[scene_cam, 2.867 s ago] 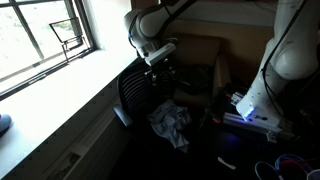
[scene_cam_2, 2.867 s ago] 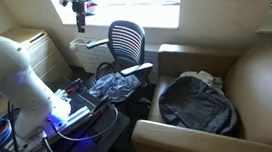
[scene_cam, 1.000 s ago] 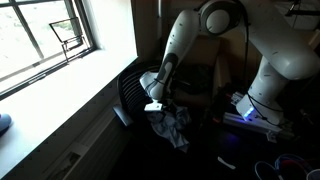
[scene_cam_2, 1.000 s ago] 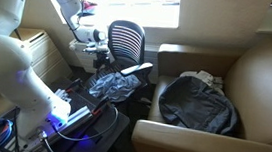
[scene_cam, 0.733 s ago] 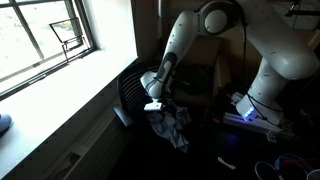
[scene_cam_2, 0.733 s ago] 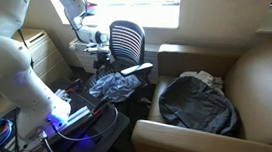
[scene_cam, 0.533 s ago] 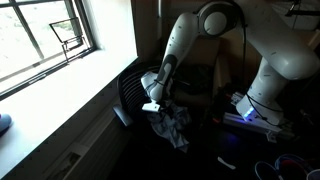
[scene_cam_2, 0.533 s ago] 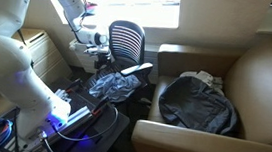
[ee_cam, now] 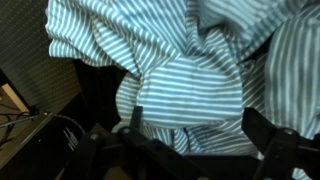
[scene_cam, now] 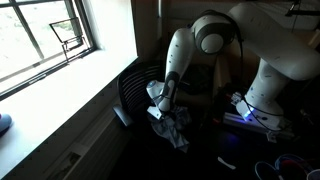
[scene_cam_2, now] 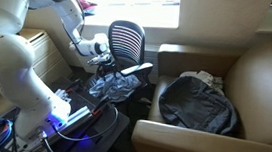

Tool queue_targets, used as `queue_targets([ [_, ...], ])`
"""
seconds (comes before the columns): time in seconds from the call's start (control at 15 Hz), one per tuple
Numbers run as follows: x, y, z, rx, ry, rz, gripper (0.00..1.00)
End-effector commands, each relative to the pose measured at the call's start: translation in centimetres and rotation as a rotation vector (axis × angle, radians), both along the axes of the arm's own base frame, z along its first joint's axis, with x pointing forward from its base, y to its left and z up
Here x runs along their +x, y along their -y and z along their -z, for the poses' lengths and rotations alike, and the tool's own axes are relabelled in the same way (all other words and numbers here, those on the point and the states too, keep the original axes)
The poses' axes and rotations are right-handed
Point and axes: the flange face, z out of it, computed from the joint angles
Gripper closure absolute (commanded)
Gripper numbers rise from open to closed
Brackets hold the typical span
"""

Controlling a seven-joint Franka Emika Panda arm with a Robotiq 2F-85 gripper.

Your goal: Put the shirt on the black chair onto the brown chair

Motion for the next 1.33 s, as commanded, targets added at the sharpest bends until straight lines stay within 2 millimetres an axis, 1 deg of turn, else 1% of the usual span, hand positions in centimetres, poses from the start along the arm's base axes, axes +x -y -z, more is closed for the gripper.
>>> queue_targets([
  [0.0,-0.6,1.0,1.0,-0.047,-0.028,0.021,0.0],
  [0.13,-1.4,2.4,2.6,-0.098,-0.058,0.044,0.0],
  [0.27,-1.0,1.5,3.1,-0.015,-0.031,0.108,0.02],
  [0.33,-0.7,0.9,3.0,0.012,0.008,0.146,0.26],
  [0.4,-0.2,0.4,2.7,0.038,0.047,0.183,0.04],
  [0.47,0.4,0.0,2.2,0.064,0.091,0.205,0.02],
  [0.53,0.8,-0.3,1.9,0.075,0.138,0.212,0.29],
  [0.6,1.2,-0.5,1.7,0.079,0.18,0.211,0.27],
  [0.67,1.5,-0.5,1.6,0.076,0.217,0.211,0.3],
  [0.87,1.9,-0.5,1.5,0.074,0.263,0.22,0.55],
  [0.93,2.0,-0.4,1.5,0.07,0.271,0.22,0.6],
  [1.07,2.1,-0.4,1.5,0.061,0.265,0.213,0.73],
  [1.13,2.1,-0.3,1.6,0.056,0.255,0.212,0.82],
  [1.2,2.2,-0.3,1.6,0.063,0.239,0.207,0.88],
  [1.27,2.2,-0.3,1.7,0.068,0.223,0.202,0.96],
])
